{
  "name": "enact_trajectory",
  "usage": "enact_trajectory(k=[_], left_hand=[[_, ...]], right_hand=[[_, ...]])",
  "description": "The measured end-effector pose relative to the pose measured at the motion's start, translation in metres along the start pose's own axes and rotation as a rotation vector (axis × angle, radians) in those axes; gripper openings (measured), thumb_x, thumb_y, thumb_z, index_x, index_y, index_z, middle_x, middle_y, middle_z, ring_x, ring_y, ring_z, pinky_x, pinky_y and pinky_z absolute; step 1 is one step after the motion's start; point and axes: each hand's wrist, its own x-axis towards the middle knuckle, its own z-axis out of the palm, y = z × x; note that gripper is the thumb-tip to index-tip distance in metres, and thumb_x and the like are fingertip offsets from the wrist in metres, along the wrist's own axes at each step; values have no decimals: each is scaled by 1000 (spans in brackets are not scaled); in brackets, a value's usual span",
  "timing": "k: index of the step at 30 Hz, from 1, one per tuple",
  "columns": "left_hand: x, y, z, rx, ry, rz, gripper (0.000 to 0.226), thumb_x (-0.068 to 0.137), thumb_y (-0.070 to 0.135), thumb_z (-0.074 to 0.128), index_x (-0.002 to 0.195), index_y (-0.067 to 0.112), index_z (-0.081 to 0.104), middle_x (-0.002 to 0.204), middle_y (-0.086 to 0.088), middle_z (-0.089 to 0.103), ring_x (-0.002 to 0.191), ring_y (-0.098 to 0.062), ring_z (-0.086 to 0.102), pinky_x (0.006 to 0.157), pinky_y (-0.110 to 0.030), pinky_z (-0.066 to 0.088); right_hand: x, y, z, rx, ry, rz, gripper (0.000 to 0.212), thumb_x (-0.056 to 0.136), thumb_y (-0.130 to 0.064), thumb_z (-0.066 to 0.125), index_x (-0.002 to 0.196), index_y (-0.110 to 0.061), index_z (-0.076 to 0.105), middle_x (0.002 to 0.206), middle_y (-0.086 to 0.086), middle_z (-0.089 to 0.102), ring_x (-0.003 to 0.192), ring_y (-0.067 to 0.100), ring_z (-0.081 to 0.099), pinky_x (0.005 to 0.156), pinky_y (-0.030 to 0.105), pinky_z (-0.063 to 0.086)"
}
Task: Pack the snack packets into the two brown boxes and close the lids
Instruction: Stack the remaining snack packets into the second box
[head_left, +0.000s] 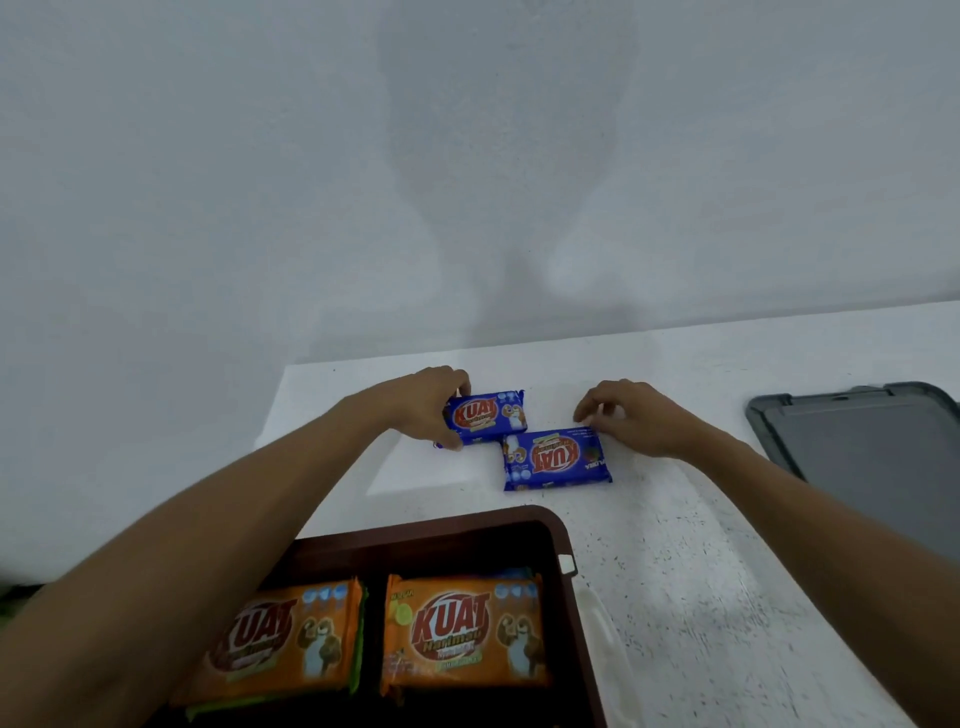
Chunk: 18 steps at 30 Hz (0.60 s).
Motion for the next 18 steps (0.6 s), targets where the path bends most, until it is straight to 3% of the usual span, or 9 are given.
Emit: enact_trajectory(k=[3,5,8,12,14,18], left_hand=[[3,9,0,-3,-18,-20,68,78,43,76,132,18,44,126,-2,50,104,-14,53,83,-25,50],[4,13,-1,30,-39,-42,64,77,44,77,126,18,45,125,-2,53,104,-15,54,83,-26,51],[1,16,-5,-12,-55,-73,65,75,39,80,124,18,41,124,-2,55,102,-16,57,83,-30,53],[-15,12,-18,-118,-45,-42,54,83,33,74,125,17,44,123,-3,56,103,-19,57,85,-32,53],[-31,8,-28,-230,-5,-38,46,84,32,73,119,18,46,114,0,58,101,-20,59,81,-31,53],[-79,2,-55,-439,153,-4,39,84,26,74,113,20,49,105,2,60,94,-17,61,73,-28,53]], right_hand=[[-3,-15,9,-104,-106,-43,46,81,-53,68,120,-29,59,115,-16,49,111,5,45,92,30,44],[-7,-23,13,-181,-132,-62,55,77,-54,72,122,-28,55,117,-16,46,109,5,42,93,29,43],[-8,-32,9,-73,-175,6,49,76,-43,78,112,-25,50,117,-6,56,100,9,54,76,17,49],[-9,-45,1,-41,-216,37,50,83,-38,72,124,-21,50,122,-3,57,98,10,55,68,11,45],[-12,-54,-7,24,-133,55,42,84,-35,72,119,-19,55,119,0,62,96,13,58,69,16,48],[-28,-83,-26,480,73,102,31,81,-11,73,105,-17,55,101,3,68,92,22,67,75,33,57]])
